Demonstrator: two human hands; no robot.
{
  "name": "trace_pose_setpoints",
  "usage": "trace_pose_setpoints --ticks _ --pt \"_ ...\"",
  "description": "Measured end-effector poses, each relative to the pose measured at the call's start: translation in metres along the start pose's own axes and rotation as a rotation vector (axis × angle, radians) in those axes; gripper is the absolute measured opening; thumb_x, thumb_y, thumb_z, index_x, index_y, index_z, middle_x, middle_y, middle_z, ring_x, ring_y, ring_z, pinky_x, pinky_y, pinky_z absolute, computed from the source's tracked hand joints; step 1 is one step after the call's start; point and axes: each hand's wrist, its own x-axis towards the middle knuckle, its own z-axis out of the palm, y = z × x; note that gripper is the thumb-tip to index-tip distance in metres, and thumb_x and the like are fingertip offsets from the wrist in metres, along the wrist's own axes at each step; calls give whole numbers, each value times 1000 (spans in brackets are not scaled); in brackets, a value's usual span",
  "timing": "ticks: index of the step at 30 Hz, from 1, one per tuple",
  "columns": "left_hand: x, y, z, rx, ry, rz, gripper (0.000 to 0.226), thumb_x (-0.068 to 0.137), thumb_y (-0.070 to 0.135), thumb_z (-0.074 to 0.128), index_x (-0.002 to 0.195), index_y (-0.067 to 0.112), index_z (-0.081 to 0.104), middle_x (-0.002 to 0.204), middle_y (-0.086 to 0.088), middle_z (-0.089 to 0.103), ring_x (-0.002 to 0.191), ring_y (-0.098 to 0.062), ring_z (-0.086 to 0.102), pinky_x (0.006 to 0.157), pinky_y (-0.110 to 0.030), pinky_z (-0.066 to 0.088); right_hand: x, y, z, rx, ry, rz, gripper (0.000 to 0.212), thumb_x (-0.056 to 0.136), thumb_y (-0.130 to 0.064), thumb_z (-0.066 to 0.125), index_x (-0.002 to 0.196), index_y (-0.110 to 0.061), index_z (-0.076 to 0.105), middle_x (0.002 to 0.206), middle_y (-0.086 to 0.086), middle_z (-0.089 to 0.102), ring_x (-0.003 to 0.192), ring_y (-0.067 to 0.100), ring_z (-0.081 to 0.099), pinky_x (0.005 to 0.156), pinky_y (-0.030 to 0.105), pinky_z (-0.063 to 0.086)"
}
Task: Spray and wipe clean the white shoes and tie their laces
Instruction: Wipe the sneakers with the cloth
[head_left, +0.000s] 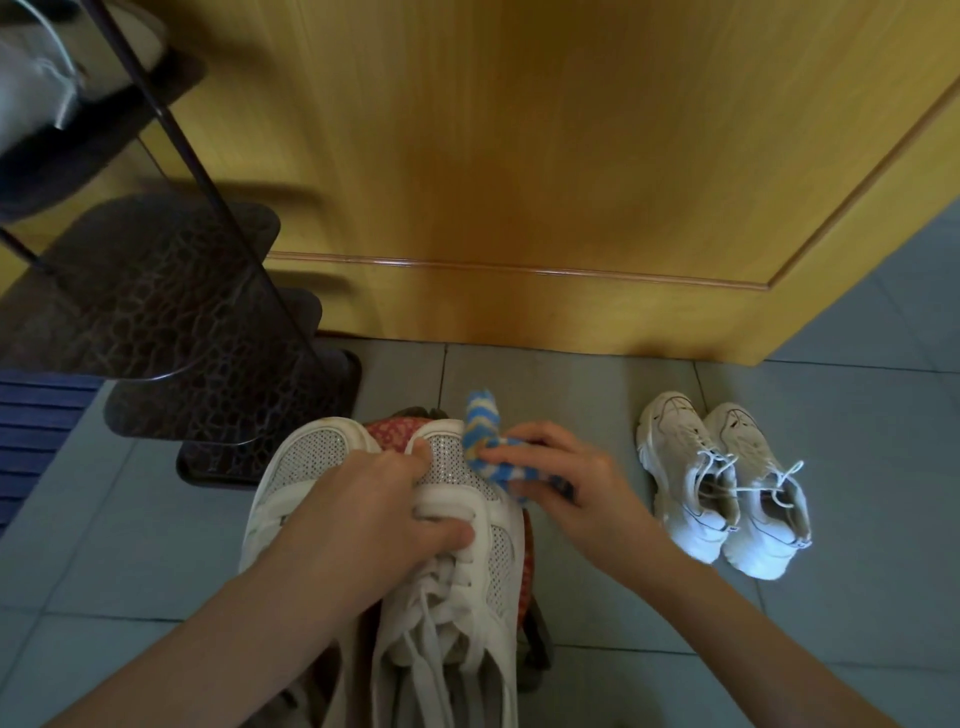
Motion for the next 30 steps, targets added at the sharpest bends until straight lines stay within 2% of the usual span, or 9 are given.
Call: trace_pose_setpoints --ticks 3,7,11,15,17,21,25,28,30 --pt "-1 0 -2 -9 -5 6 87 71 60 65 144 27 32 125 -1 58 118 -17 50 92 -27 41 -23 4 5 82 71 92 38 83 -11 64 115 -30 64 113 -16 57 108 4 56 87 14 45" --pt "-2 0 -3 -37 -9 0 87 70 60 66 144 27 33 120 -1 61 116 -17 50 93 -28 42 -55 -5 11 199 108 188 31 77 -39 66 107 -39 67 108 -17 61 99 0 60 79 9 47" --pt "-3 -2 -2 -48 -9 -15 87 70 61 66 143 29 32 117 -1 62 114 -17 53 92 -28 43 -64 -10 -2 301 106 296 22 71 -37 66 92 -32 71 99 -17 68 94 2 64 82 12 47" --pt "-3 -2 -1 -73 -21 -25 87 68 61 67 143 28 34 119 -2 62 113 -16 55 93 -31 45 -15 -10 -24 308 307 290 6 85 -15 67 90 -18 68 120 -14 63 110 -1 58 88 13 46" --pt "-2 -1 -1 -55 -24 -28 88 68 61 68 142 28 35 123 -2 61 115 -17 54 94 -32 45 18 -11 -18 263 287 253 15 89 -4 60 97 -16 64 126 -6 60 114 1 56 93 15 46" --pt "-1 0 -2 -32 -24 -42 90 66 61 69 142 28 35 125 0 60 114 -14 55 93 -28 45 41 -3 11 143 29 225 24 94 -5 51 111 -18 62 126 -6 60 115 2 55 95 18 46" --pt "1 1 -1 -24 -37 -55 90 68 59 69 144 26 32 129 2 57 118 -13 52 97 -28 41 19 -1 6 148 -11 173 47 91 6 44 124 -23 59 129 -7 59 120 1 51 100 18 43" --pt "1 1 -2 -22 -53 -66 91 68 59 69 144 27 31 126 2 60 116 -13 53 97 -29 42 -6 -3 1 159 18 170 54 85 7 44 123 -28 59 130 -9 56 108 -11 53 85 8 44" --pt "0 -1 -2 -58 -64 -79 92 66 59 70 144 27 31 126 3 60 115 -11 54 98 -30 43 -26 -4 2 120 36 184 52 85 -4 47 123 -38 60 132 -16 55 107 -2 58 82 17 51"
